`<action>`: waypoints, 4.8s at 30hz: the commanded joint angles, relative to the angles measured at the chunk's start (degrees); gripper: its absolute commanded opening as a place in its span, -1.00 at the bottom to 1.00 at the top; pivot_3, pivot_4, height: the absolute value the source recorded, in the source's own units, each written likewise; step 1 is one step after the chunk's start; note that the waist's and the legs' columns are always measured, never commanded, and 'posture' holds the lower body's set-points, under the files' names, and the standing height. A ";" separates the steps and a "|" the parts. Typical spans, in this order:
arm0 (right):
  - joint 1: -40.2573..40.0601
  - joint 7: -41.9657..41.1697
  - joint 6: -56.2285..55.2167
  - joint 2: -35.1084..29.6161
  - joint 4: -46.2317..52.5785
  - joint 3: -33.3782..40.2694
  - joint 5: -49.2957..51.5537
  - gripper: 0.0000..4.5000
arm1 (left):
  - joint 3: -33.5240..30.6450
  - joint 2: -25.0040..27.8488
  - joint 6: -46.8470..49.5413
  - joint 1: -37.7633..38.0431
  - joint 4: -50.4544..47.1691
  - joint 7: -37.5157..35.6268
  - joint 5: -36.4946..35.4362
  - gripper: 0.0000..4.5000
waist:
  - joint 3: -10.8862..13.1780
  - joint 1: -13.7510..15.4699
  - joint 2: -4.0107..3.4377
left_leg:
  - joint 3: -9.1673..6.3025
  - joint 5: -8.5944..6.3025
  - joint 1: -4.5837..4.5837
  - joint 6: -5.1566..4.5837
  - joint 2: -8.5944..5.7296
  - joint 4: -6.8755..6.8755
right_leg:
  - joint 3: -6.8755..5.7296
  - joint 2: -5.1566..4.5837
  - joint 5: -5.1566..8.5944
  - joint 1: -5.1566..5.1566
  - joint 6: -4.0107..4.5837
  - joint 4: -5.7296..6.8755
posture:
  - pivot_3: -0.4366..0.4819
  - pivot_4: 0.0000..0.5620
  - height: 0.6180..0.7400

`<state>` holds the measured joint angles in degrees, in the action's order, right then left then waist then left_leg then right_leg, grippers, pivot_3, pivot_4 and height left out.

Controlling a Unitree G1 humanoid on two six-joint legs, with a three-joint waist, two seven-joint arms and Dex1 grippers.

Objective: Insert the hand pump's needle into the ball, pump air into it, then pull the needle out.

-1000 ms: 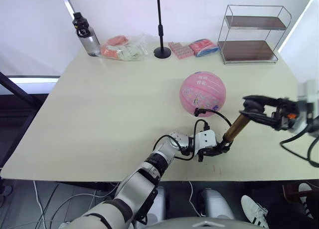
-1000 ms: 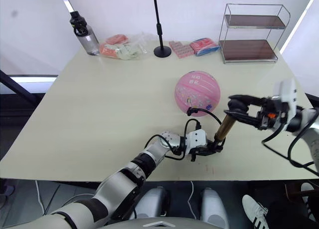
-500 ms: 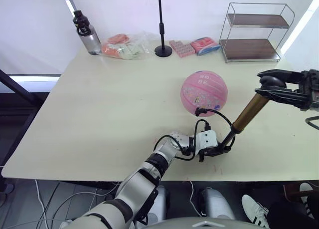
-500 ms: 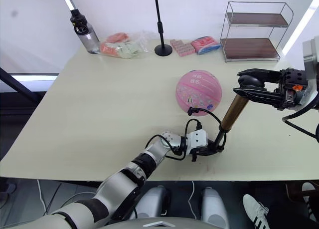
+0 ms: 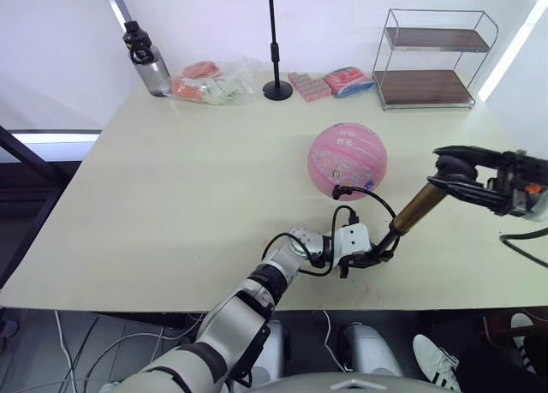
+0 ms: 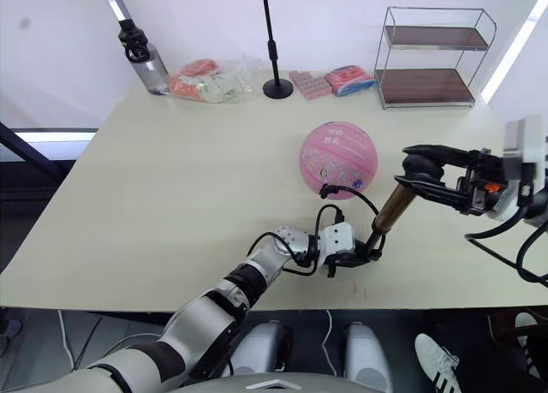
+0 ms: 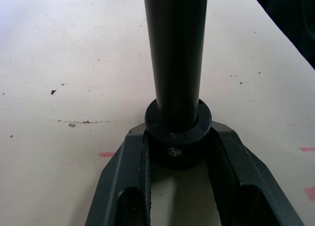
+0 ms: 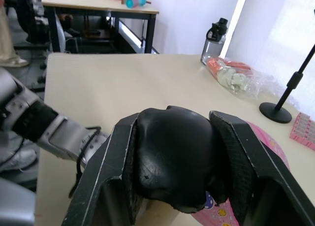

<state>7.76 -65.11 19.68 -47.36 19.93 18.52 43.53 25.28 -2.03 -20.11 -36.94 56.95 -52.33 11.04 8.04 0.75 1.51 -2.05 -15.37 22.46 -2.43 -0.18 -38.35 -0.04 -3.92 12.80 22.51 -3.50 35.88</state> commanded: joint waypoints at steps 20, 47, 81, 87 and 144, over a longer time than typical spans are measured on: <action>-9.93 1.52 -22.07 10.82 -16.12 -16.94 -20.55 -0.27 | 2.30 1.60 3.42 2.71 4.07 -0.20 3.39 -0.53 | -0.68 -0.05 0.50 | -0.02 -0.02 -0.87 0.02 0.33 0.10 | -0.03 0.24 0.32 -0.77 0.09 -0.03 | -0.05 -0.47 1.00; 16.28 6.46 16.82 -12.16 -0.42 8.93 16.49 -0.27 | 2.25 1.51 3.16 2.53 4.75 -0.29 3.45 -0.53 | 0.37 0.16 -0.77 | 0.04 -0.01 0.29 0.01 -0.06 0.00 | -0.02 -0.19 0.14 0.18 0.25 -0.09 | -0.05 -0.47 1.00; -8.21 1.08 -19.43 10.55 -15.98 -17.40 -21.45 -0.27 | 2.28 1.74 3.35 3.12 3.99 -0.21 3.35 -0.53 | -0.76 -0.03 0.21 | -0.01 -0.01 -0.14 0.02 0.15 0.06 | -0.04 0.11 0.06 -0.11 0.10 -0.05 | -0.05 -0.47 1.00; -7.17 2.07 -20.29 11.22 -15.39 -17.13 -19.87 -0.27 | 2.33 1.67 3.59 3.02 3.91 0.00 3.32 -0.53 | -0.77 -0.10 0.23 | 0.02 -0.02 -0.79 0.03 0.33 0.15 | -0.02 0.26 0.35 -0.69 0.06 -0.06 | -0.05 -0.47 1.00; -4.71 0.87 -9.82 3.79 -7.22 -11.12 -14.06 -0.27 | 2.30 2.75 3.92 3.80 2.52 -0.58 3.35 -0.53 | -0.12 -0.04 0.01 | 0.03 -0.01 -0.01 0.01 0.14 0.03 | -0.03 0.08 0.03 0.01 0.06 -0.03 | -0.05 -0.47 1.00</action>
<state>5.11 -63.86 10.87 -43.31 15.78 10.04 34.33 25.30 -1.51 -19.40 -35.76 55.54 -52.29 10.97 7.92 0.71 1.52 -2.01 -15.38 22.43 -2.41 -0.04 -38.32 -0.06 -3.84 12.83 22.51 -3.43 35.85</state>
